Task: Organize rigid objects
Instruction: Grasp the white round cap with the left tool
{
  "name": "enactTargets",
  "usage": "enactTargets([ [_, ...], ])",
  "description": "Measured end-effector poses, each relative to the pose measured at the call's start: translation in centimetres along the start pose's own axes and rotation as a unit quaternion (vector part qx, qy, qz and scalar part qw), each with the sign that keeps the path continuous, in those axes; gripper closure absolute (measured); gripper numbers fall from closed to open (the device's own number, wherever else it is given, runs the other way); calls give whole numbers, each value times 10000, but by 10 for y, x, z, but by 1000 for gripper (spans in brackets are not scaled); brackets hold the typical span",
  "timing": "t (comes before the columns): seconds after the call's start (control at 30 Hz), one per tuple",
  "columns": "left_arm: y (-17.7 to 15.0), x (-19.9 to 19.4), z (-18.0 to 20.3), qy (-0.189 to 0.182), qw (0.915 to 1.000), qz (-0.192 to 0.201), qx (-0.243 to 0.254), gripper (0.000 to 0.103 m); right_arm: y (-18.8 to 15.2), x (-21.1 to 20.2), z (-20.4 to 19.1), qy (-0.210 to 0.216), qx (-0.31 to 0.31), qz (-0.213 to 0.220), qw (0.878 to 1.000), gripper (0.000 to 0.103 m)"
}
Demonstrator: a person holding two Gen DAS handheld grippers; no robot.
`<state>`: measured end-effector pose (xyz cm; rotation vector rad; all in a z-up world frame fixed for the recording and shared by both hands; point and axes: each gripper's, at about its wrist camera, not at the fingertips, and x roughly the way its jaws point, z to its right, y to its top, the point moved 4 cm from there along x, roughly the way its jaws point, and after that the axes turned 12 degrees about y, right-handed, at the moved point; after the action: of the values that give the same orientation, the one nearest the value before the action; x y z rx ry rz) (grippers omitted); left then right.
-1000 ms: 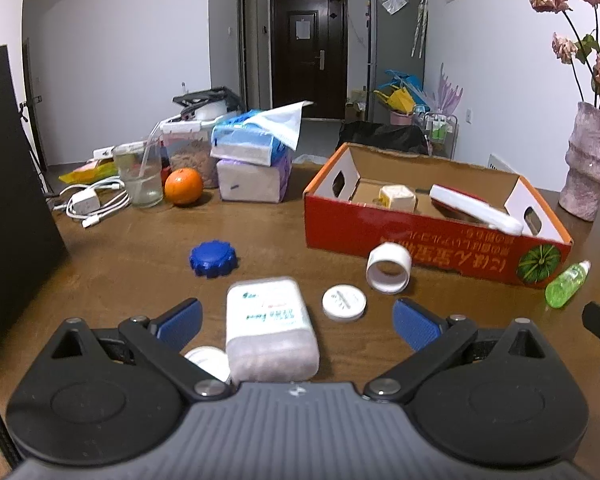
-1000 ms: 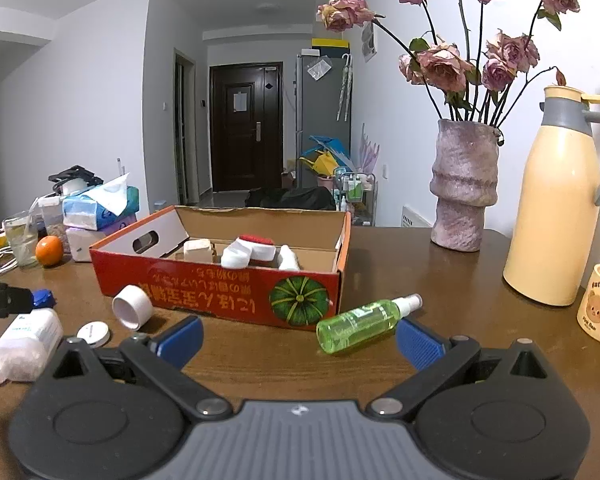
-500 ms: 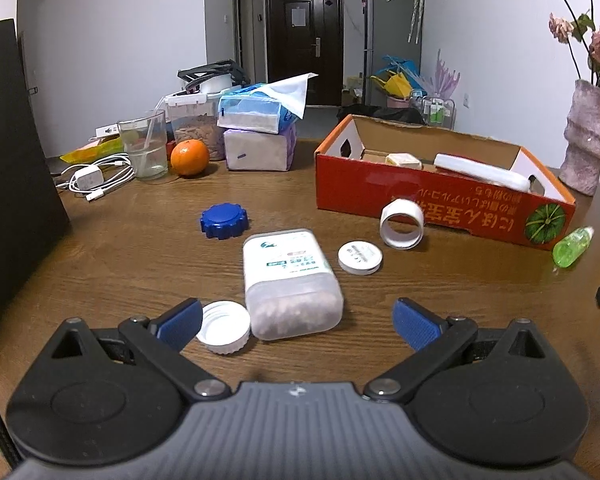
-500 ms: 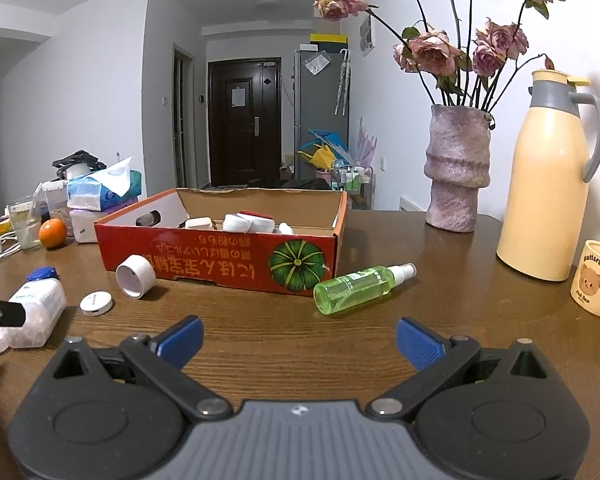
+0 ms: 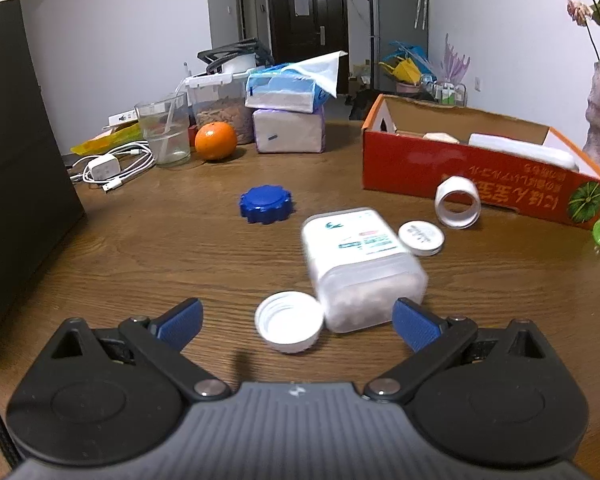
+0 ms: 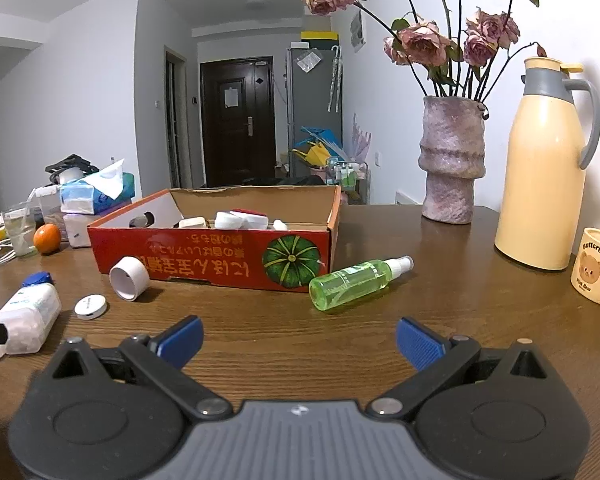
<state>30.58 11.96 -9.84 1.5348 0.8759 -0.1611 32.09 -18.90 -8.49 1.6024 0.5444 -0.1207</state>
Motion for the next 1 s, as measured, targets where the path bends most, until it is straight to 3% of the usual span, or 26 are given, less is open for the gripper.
enactTargets([
  [0.1, -1, 9, -6, -51, 9999, -72, 88, 1, -1, 2, 1, -26, 8, -18, 10000, 0],
  [0.3, -6, 23, -8, -305, 9988, -237, 293, 17, -3, 4, 0, -69, -11, -43, 10000, 0],
  [0.6, -7, 24, -3, -765, 9953, -147, 577, 50, -4, 6, -1, -110, -53, -69, 9999, 0],
  [0.67, -8, 23, -3, -855, 9943, -114, 621, 62, -5, 6, -2, -119, -67, -75, 9999, 0],
  [1.0, -6, 6, -3, -905, 9936, 198, 642, 62, -5, 8, 0, -160, -63, -82, 9998, 0],
])
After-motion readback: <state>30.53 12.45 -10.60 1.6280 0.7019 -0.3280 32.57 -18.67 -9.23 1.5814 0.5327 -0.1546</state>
